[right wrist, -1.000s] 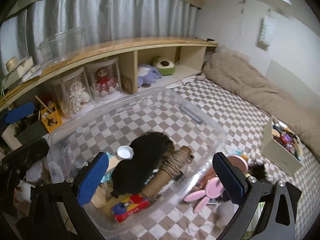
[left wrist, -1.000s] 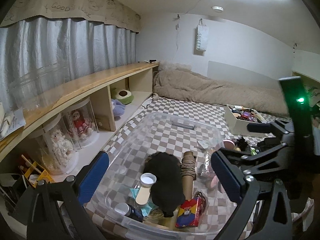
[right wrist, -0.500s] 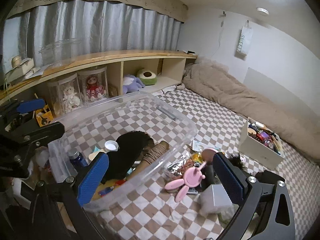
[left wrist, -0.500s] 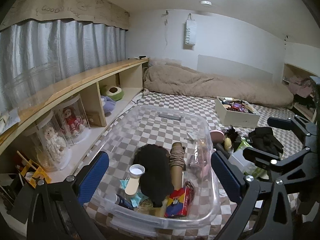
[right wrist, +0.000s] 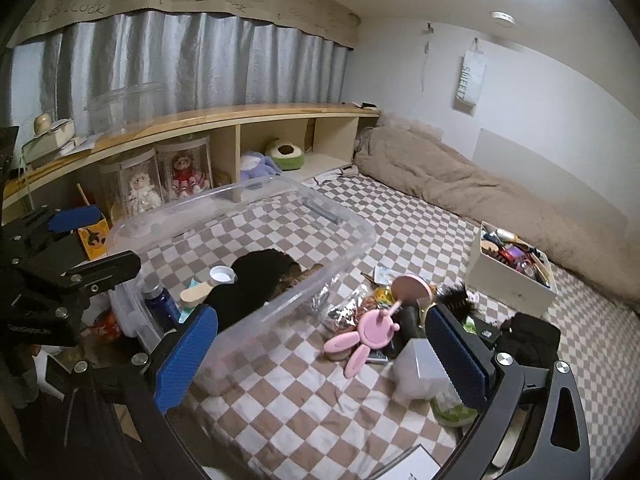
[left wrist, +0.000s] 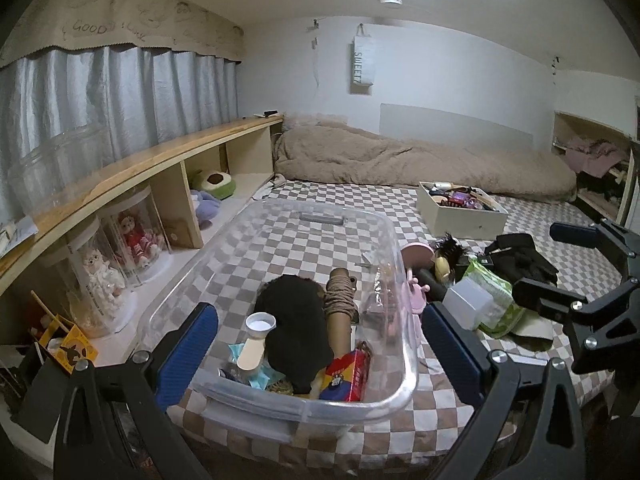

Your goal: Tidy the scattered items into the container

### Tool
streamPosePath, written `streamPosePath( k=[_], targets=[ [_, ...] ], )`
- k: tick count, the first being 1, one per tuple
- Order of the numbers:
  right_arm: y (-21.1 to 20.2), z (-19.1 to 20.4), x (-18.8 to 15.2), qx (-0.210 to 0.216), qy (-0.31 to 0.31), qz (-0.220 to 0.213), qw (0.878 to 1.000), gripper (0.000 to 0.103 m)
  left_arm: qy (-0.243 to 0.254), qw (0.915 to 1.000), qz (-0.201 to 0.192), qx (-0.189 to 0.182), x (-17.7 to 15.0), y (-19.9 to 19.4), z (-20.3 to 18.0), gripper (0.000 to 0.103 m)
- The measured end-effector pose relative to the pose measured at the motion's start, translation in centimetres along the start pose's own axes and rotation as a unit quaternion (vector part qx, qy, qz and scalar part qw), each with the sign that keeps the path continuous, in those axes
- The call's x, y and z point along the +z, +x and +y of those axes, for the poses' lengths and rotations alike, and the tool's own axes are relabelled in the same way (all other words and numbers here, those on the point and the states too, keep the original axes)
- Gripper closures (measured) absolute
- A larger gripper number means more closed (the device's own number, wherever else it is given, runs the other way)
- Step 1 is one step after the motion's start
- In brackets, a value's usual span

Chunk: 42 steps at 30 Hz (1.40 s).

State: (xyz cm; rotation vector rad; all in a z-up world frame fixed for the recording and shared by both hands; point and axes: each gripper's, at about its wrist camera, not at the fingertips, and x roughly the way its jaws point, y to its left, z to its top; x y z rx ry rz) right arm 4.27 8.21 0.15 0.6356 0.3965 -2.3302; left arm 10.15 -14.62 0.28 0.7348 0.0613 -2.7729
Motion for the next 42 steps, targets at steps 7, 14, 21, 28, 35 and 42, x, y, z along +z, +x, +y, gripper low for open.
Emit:
streamPosePath(
  k=[7,14,21,28,35,42],
  targets=[
    [-1.4,-0.2,-1.1,-0.006,0.001,-0.011,1.000,0.000,0.017,0.9998,0.000,-0.005,-1.1,-0.5,-1.2,0.000],
    [-2.1,-0.2,-2.3,-0.011,-0.005,-0.007,1.000,0.000,0.017,0.9996,0.003,-0.022,-1.9,-0.9,-1.9,0.000],
    [-2.4,-0.7,-3.3,-0.011,0.003,0.000,1.000,0.000,0.024,0.9993,0.006,-0.029,-2.3,-1.2,-2.6,0.000],
    [-2.6,-0.7,-3.8,-0.011,0.005,0.001,1.000,0.000,0.035,0.9986,0.014,-0.038,-2.8,-1.0,-3.1,0.000],
    [-2.6,-0.8,-4.0,-0.013,0.005,0.003,1.000,0.000,0.040,0.9985,0.012,-0.036,-3.0,-0.9,-3.2,0.000],
    [-2.5,-0.7,-4.0,-0.015,0.005,0.007,1.000,0.000,0.042,0.9985,0.011,-0.034,-3.2,-0.9,-3.3,0.000]
  ],
)
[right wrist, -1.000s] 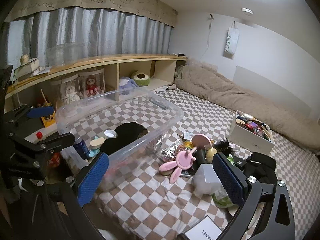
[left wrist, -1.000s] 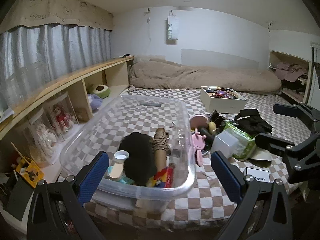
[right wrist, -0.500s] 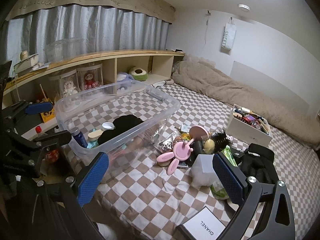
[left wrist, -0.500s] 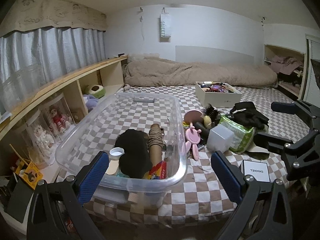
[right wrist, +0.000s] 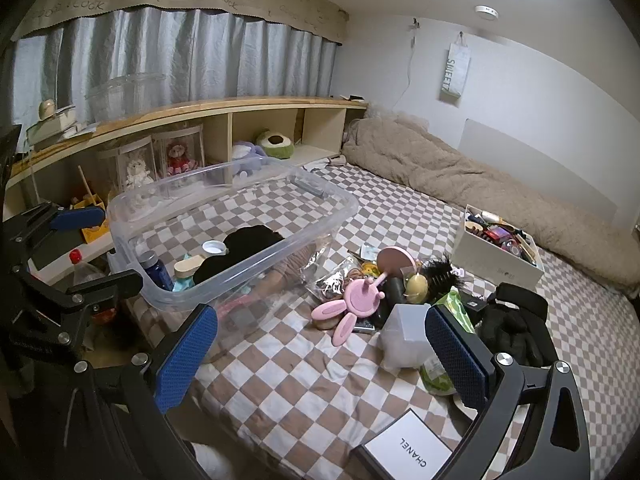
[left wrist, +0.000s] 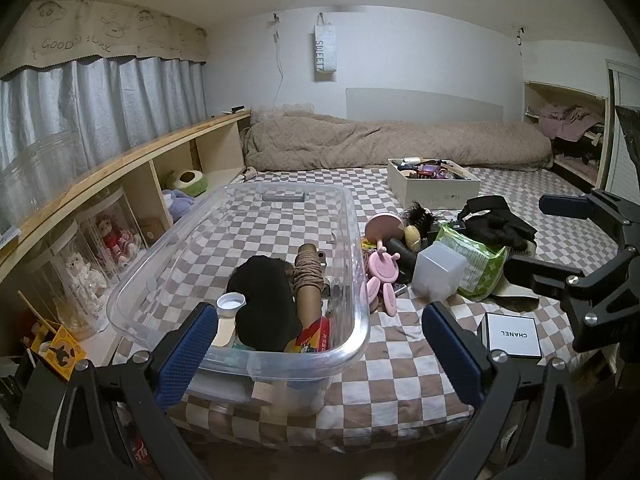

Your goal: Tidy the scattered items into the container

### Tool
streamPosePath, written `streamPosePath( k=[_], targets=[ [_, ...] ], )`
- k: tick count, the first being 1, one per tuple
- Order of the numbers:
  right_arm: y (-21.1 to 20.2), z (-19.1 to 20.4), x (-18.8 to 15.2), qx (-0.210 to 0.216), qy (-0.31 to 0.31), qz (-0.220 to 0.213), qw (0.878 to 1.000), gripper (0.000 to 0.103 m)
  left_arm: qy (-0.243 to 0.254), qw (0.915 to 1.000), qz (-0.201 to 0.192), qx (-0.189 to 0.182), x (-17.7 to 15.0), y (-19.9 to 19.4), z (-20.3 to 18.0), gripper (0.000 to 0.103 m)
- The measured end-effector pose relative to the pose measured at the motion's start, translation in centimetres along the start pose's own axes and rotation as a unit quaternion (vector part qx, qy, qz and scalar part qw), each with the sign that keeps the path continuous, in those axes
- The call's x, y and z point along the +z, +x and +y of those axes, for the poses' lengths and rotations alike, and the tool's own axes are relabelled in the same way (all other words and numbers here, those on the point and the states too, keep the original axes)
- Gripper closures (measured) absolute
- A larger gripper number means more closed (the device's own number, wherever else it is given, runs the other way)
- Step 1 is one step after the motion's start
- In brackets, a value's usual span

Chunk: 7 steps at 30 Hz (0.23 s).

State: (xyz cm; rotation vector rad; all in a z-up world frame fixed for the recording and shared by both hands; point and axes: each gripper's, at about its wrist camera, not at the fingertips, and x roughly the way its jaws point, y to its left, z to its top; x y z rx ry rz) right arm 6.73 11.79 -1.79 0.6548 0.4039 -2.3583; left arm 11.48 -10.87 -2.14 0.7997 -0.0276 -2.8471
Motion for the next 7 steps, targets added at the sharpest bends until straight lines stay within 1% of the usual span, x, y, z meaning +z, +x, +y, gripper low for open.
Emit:
streamPosePath(
  k=[7],
  targets=[
    [0.22,0.12,-0.08,0.002,-0.001,0.003,1.000,0.000,0.001,1.0000,-0.006,0.005,-0.24,-0.02,-0.04,0.000]
  ],
)
